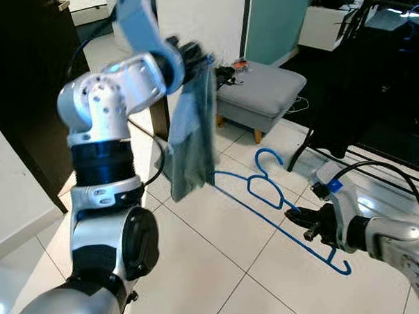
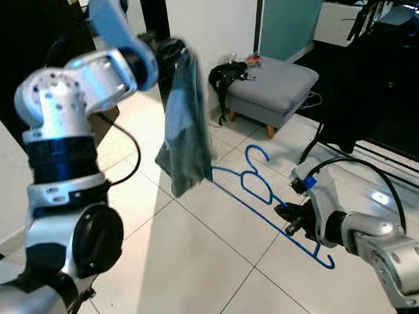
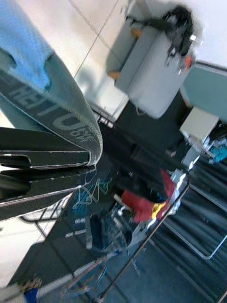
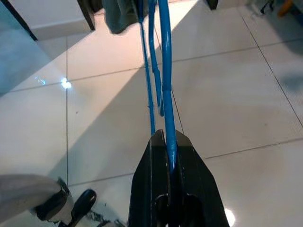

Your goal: Hang hanger

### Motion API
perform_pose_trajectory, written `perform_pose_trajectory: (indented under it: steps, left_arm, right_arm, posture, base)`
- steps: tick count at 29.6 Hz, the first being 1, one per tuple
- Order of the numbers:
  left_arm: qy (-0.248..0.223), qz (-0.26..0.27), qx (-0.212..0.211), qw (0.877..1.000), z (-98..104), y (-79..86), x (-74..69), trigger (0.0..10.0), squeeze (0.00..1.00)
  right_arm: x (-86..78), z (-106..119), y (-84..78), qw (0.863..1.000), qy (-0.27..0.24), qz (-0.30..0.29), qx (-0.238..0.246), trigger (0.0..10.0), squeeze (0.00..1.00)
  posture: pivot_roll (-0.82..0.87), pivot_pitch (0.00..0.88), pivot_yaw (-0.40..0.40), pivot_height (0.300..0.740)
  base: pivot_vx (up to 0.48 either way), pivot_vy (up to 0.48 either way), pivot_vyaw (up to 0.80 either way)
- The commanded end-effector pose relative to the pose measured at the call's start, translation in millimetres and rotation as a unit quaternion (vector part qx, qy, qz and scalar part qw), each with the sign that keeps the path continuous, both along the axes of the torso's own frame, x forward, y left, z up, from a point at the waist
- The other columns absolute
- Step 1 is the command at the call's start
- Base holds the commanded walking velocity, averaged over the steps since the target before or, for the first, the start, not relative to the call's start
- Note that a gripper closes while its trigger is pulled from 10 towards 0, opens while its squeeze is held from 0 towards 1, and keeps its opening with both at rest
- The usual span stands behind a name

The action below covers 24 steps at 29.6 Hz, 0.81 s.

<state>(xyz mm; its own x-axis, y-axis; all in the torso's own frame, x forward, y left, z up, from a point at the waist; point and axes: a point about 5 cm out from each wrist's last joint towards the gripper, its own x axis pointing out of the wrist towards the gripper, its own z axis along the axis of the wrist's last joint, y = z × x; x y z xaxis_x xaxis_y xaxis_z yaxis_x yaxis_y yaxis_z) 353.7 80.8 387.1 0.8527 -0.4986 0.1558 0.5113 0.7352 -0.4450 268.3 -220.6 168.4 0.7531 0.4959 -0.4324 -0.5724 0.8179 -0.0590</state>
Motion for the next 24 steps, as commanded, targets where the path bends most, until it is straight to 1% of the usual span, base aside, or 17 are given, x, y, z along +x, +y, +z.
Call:
perform_pose_trajectory:
  steps: [1,2,6,9,10,11,16,20,24]
  left_arm:
    - [0.000,-0.029,-0.005,1.000,2,-6.2,-2.1,10.0,0.00]
    - [0.002,-0.041,-0.003,0.999,2,-9.6,-3.5,10.0,0.00]
    - [0.003,-0.048,-0.003,0.999,2,-11.7,-4.4,10.0,0.00]
    - [0.015,-0.074,-0.007,0.997,-1,-17.9,-6.7,10.0,0.00]
    - [0.015,-0.074,-0.007,0.997,-1,-17.9,-6.7,10.0,0.00]
    - [0.018,-0.078,-0.008,0.997,-2,-19.1,-7.3,10.0,0.00]
    - [0.020,-0.085,-0.007,0.996,-3,-21.8,-8.3,10.0,0.00]
    - [0.018,-0.088,-0.008,0.996,-3,-23.5,-8.8,10.0,0.00]
    - [0.016,-0.090,-0.011,0.996,-1,-23.5,-9.2,10.0,0.00]
  right_arm:
    - [2.9,0,-0.4,1.000,-0.009,-0.007,0.000,10.0,0.00]
    - [4.8,2,0.7,1.000,-0.019,-0.007,0.006,10.0,0.00]
    - [5.9,4,1.4,1.000,-0.025,-0.006,0.009,10.0,0.00]
    - [11.4,25,11.8,0.994,-0.086,0.017,0.058,10.0,0.00]
    - [11.4,25,11.8,0.994,-0.086,0.017,0.058,10.0,0.00]
    - [12.9,30,13.5,0.992,-0.100,0.019,0.069,10.0,0.00]
    - [16.6,37,15.0,0.989,-0.120,0.019,0.082,10.0,0.00]
    - [19.9,36,11.5,0.990,-0.123,0.004,0.076,10.0,0.00]
    - [22.0,35,10.5,0.989,-0.122,-0.002,0.079,10.0,0.00]
  posture:
    - [0.02,0.099,0.003,0.740]
    - [0.02,0.100,0.005,0.740]
    - [0.02,0.100,0.005,0.740]
    - [0.01,0.096,0.005,0.740]
    - [0.01,0.096,0.005,0.740]
    - [0.01,0.093,0.004,0.740]
    - [0.01,0.089,0.002,0.740]
    - [0.01,0.085,0.000,0.740]
    - [0.01,0.084,0.000,0.740]
  base:
    - [0.000,0.000,0.00]
    - [0.000,0.000,0.00]
    - [0.000,0.000,0.00]
    - [0.000,0.000,0.00]
    - [0.000,0.000,0.00]
    - [0.000,0.000,0.00]
    - [0.000,0.000,0.00]
    - [0.000,0.000,0.00]
    - [0.000,0.000,0.00]
